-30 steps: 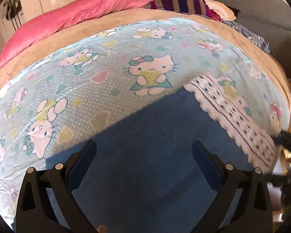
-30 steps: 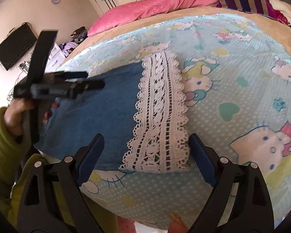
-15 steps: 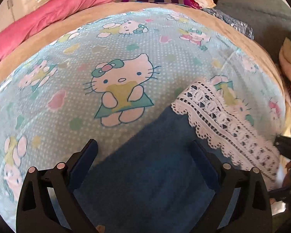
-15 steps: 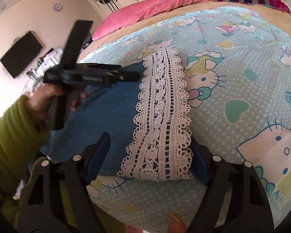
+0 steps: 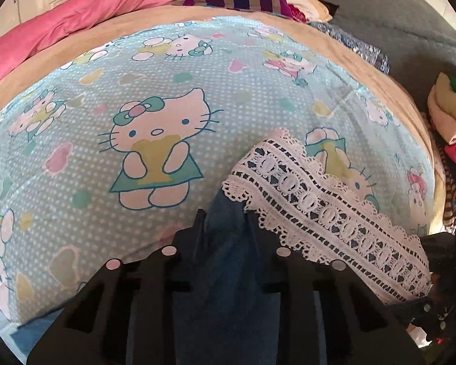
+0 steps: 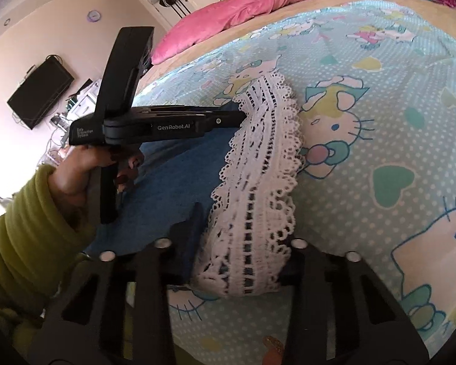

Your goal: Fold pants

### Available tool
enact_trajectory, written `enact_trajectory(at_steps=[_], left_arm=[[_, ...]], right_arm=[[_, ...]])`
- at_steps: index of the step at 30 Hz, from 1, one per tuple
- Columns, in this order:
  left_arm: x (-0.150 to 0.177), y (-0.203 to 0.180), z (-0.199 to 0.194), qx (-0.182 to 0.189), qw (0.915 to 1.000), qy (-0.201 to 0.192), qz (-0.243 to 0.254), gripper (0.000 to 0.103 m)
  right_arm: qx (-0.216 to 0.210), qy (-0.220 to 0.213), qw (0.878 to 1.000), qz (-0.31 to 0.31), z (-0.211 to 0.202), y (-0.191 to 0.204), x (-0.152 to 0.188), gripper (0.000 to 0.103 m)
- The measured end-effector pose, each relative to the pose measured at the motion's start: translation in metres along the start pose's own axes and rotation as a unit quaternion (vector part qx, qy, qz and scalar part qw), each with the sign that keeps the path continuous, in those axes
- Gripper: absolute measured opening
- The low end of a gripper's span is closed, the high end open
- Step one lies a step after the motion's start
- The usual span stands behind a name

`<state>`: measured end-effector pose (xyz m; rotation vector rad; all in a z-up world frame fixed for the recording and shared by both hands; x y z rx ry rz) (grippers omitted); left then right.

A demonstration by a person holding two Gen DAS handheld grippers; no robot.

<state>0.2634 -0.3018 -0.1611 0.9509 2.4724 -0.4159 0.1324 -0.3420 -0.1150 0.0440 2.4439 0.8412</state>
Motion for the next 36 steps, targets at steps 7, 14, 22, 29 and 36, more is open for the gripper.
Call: enact_trajectory(at_steps=[7, 14, 22, 29, 36], left_arm=[[0.002, 0.009, -0.018, 0.041, 0.9973, -0.043, -0.043, 0.009], [0.007, 0.026, -0.063, 0.086, 0.985, -0.11, -0.101, 0.005], [0.038, 0.054, -0.107, 0.086, 0.9764, -0.151, -0.129, 0.005], [0.08, 0.105, -0.134, 0.05, 0.9657, -0.163, -0.195, 0.017], [0.148, 0.171, -0.19, 0.038, 0.9205, -0.214, -0.325, 0.039]], right_arm=[[-0.012, -0.007, 0.999, -0.044, -0.005, 0.034, -0.012, 0.018], [-0.023, -0.011, 0.993, -0.113, -0.002, 0.083, -0.026, 0.018], [-0.045, 0.023, 0.98, -0.191, 0.024, 0.146, -0.017, 0.018], [-0.046, 0.073, 0.962, -0.258, 0.057, 0.192, 0.014, 0.018], [-0.03, 0.127, 0.935, -0.329, 0.1, 0.228, 0.063, 0.018]])
Point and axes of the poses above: each gripper's, at about its wrist camera, not at the fingertips, and z roughly the way its jaws point, y to its left, x to its underside, the point moved 10 cm from there along z, roughly the way its jaws point, and after that the axes turned 4 degrees about z, right-handed, at the moved point
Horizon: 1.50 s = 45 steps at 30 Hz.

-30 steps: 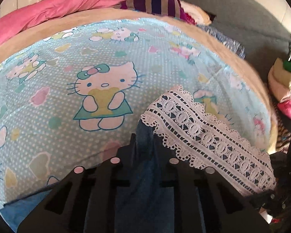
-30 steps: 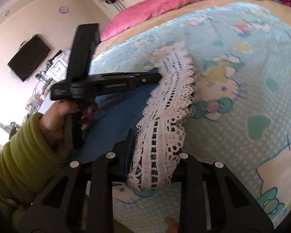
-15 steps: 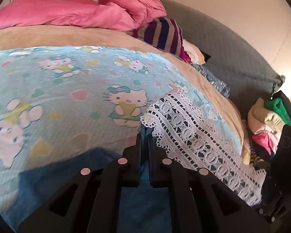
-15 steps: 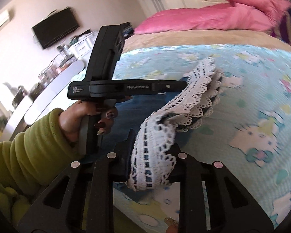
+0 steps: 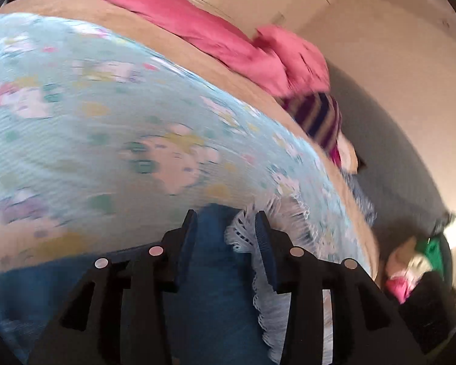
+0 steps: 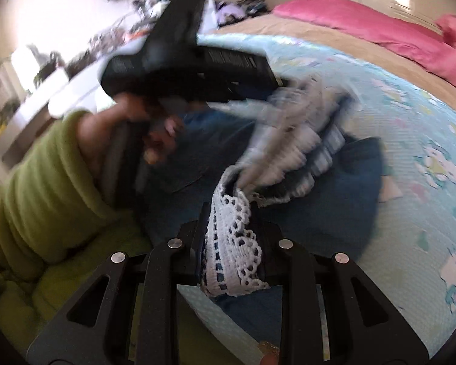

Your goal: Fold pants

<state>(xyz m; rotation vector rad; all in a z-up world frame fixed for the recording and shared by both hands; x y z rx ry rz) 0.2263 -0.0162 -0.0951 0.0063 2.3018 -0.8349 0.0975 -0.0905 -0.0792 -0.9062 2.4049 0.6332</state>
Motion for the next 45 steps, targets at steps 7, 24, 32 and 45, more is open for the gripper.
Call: enact_trajectory(at_steps=[7, 24, 32, 45], left_arm=[[0.017, 0.024, -0.015, 0.024, 0.9991, -0.003, -0.036, 0.052], [0.038, 0.023, 0.025, -0.011, 0.9985, 0.052, -0.015, 0.031], [0.03, 0.008, 0.016, -0.035, 0.9986, 0.03, 0.025, 0.018], [0.032, 0.022, 0.011, -0.081, 0.9957, 0.026, 0.036, 0.034]], right_arm=[[-0.043, 0.018, 0.999, -0.021, 0.017, 0.037, -0.001, 0.03], [0.085, -0.022, 0.988, 0.127, -0.002, -0.144, -0.057, 0.05], [0.003, -0.029, 0.981, 0.194, 0.023, -0.156, -0.053, 0.008], [0.086, -0.047, 0.978, 0.184, 0.009, -0.173, -0.047, 0.027]])
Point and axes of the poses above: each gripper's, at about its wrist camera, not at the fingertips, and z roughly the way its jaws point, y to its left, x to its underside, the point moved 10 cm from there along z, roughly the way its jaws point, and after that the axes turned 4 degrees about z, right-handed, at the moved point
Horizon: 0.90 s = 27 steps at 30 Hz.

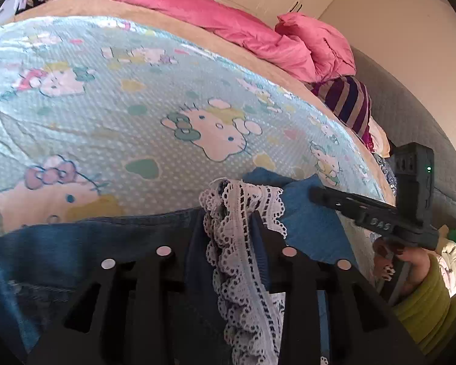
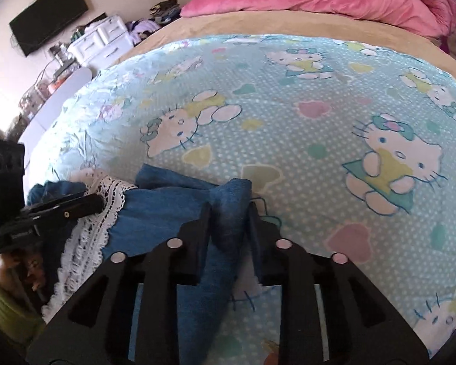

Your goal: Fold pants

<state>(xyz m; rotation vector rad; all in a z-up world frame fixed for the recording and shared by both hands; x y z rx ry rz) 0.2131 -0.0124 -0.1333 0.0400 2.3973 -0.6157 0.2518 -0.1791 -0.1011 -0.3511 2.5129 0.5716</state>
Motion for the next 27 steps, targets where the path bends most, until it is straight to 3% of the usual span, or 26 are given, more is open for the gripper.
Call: enact_trajectory(at_steps=[2, 3, 4, 10, 16, 27], left_arm=[[-0.003, 0.001, -0.011, -0.007, 0.9999, -0.01, 0.001, 0.048], [-0.004, 0.0, -0.015, -0.015, 0.9998, -0.013, 0.007, 0.062], [-0.005, -0.002, -0.021, -0.025, 0.9994, -0.016, 0.018, 0.07], [-0.008, -0.019, -0.048, -0.044, 0.9973, -0.03, 0.05, 0.089], [-0.001, -0.03, -0.076, -0.059, 0.9952, -0.042, 0.066, 0.098], [0.026, -0.045, -0.116, -0.065, 0.9939, -0.046, 0.076, 0.098]], right_arm=[[-0.004, -0.021, 1.0, -0.005, -0.018, 0.003, -0.001, 0.041], [-0.008, -0.025, 1.0, -0.008, -0.024, 0.005, -0.001, 0.049], [-0.011, -0.029, 0.999, -0.01, -0.03, 0.007, 0.001, 0.051], [-0.026, -0.038, 0.999, -0.019, -0.056, 0.021, 0.012, 0.065], [-0.028, -0.042, 0.998, -0.04, -0.078, 0.035, 0.023, 0.074], [-0.031, -0.042, 0.997, -0.062, -0.107, 0.051, 0.045, 0.081]])
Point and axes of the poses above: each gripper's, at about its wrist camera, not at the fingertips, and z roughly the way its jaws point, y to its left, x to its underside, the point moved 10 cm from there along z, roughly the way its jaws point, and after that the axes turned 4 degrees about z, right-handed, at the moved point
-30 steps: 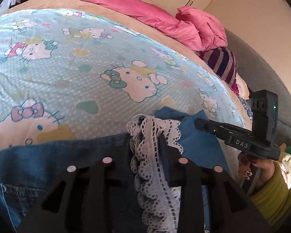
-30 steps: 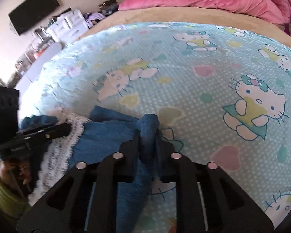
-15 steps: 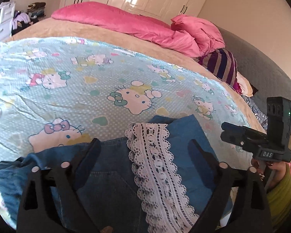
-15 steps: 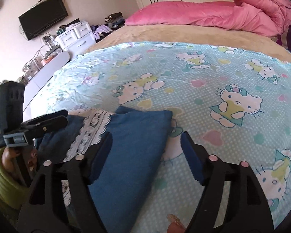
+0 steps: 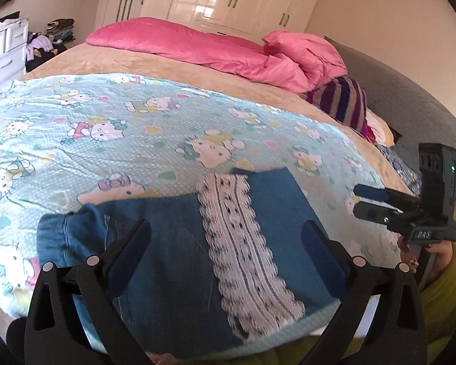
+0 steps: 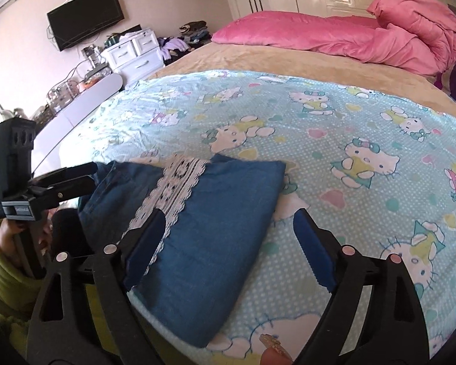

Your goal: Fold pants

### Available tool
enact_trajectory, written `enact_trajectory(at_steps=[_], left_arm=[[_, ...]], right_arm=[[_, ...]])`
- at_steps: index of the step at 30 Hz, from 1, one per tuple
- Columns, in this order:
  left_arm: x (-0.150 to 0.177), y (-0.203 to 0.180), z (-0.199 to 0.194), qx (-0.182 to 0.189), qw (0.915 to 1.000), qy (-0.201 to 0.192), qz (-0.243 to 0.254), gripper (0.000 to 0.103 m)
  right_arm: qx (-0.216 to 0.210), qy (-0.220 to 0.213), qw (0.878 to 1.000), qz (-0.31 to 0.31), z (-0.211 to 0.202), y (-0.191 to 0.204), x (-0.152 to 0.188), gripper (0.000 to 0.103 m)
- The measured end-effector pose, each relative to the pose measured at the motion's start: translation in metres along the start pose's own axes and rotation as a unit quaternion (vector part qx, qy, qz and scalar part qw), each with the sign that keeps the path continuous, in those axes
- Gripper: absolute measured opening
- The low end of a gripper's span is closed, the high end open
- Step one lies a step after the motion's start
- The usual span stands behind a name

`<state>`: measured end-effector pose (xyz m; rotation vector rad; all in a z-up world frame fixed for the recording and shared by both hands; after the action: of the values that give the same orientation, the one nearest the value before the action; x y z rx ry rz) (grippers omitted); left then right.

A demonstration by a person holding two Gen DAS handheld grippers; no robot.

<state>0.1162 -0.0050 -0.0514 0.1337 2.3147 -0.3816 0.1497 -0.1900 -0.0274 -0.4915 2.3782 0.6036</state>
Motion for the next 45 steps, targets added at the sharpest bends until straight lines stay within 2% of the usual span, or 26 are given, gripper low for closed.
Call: enact_trajectory(at_steps=[4, 9, 15, 17, 18, 20, 22, 23, 25, 27, 30, 32, 35, 36, 39, 42, 45], left_arm=[[0.027, -0.006, -0.002, 0.017, 0.9993, 0.033, -0.003, 0.098], [0.067, -0.019, 0.004, 0.065, 0.9946, 0.074, -0.035, 0.097], [0.09, -0.015, 0.024, 0.066, 0.9881, 0.117, -0.075, 0.096], [0.1, -0.021, 0.037, 0.072, 0.9836, 0.141, -0.086, 0.091], [0.102, -0.026, 0.041, 0.073, 0.9827, 0.149, -0.081, 0.087], [0.107, -0.035, 0.048, 0.063, 0.9836, 0.159, -0.056, 0.084], [0.106, -0.041, 0.051, 0.07, 0.983, 0.164, -0.044, 0.062], [0.108, -0.042, 0.05, 0.065, 0.9834, 0.165, -0.038, 0.059], [0.109, -0.04, 0.045, 0.059, 0.9841, 0.164, -0.033, 0.033], [0.111, -0.036, 0.038, 0.056, 0.9848, 0.161, -0.033, 0.029], [0.117, -0.032, 0.038, 0.053, 0.9838, 0.167, -0.039, 0.03], [0.117, -0.034, 0.038, 0.049, 0.9838, 0.17, -0.029, 0.033], [0.118, -0.038, 0.038, 0.048, 0.984, 0.171, -0.018, 0.039], [0.118, -0.039, 0.038, 0.05, 0.9839, 0.17, -0.019, 0.04], [0.117, -0.038, 0.037, 0.053, 0.9841, 0.168, -0.023, 0.042], [0.117, -0.038, 0.034, 0.05, 0.9847, 0.166, -0.02, 0.043], [0.116, -0.038, 0.031, 0.044, 0.9859, 0.161, -0.016, 0.049]], right_arm=[[0.001, 0.01, 1.0, -0.011, -0.003, 0.005, 0.016, 0.081], [-0.003, 0.041, 0.999, -0.005, 0.006, 0.005, 0.044, 0.081], [-0.012, 0.077, 0.997, 0.01, 0.023, 0.003, 0.073, 0.081], [-0.013, 0.086, 0.996, 0.013, 0.029, 0.003, 0.08, 0.081], [-0.014, 0.091, 0.996, 0.015, 0.032, 0.003, 0.083, 0.081], [-0.011, 0.092, 0.996, 0.014, 0.035, 0.003, 0.086, 0.081], [-0.009, 0.092, 0.996, 0.007, 0.036, 0.005, 0.086, 0.081], [-0.012, 0.093, 0.996, 0.002, 0.035, 0.009, 0.086, 0.081], [-0.022, 0.088, 0.996, -0.003, 0.03, 0.014, 0.082, 0.081], [-0.027, 0.071, 0.997, -0.018, 0.021, 0.022, 0.076, 0.081], [-0.018, 0.041, 0.997, -0.056, 0.01, 0.033, 0.067, 0.081], [-0.017, 0.037, 0.996, -0.078, 0.01, 0.039, 0.066, 0.081], [-0.01, 0.053, 0.992, -0.116, 0.019, 0.047, 0.077, 0.07], [0.002, 0.073, 0.989, -0.127, 0.026, 0.046, 0.086, 0.067], [0.024, 0.111, 0.986, -0.121, 0.044, 0.035, 0.103, 0.062], [0.024, 0.105, 0.987, -0.117, 0.046, 0.035, 0.104, 0.063], [0.019, 0.102, 0.988, -0.112, 0.041, 0.036, 0.1, 0.063]])
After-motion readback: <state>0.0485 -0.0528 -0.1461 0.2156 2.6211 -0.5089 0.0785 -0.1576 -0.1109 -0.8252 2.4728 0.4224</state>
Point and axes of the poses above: each gripper's, at about its wrist camera, not at the fingertips, and z roughly the way its jaws point, y to its left, x to its underside, the point moved 10 cm from there along z, roughly the way its jaws point, and after that the axes turned 4 degrees about z, right-handed, at the moved point
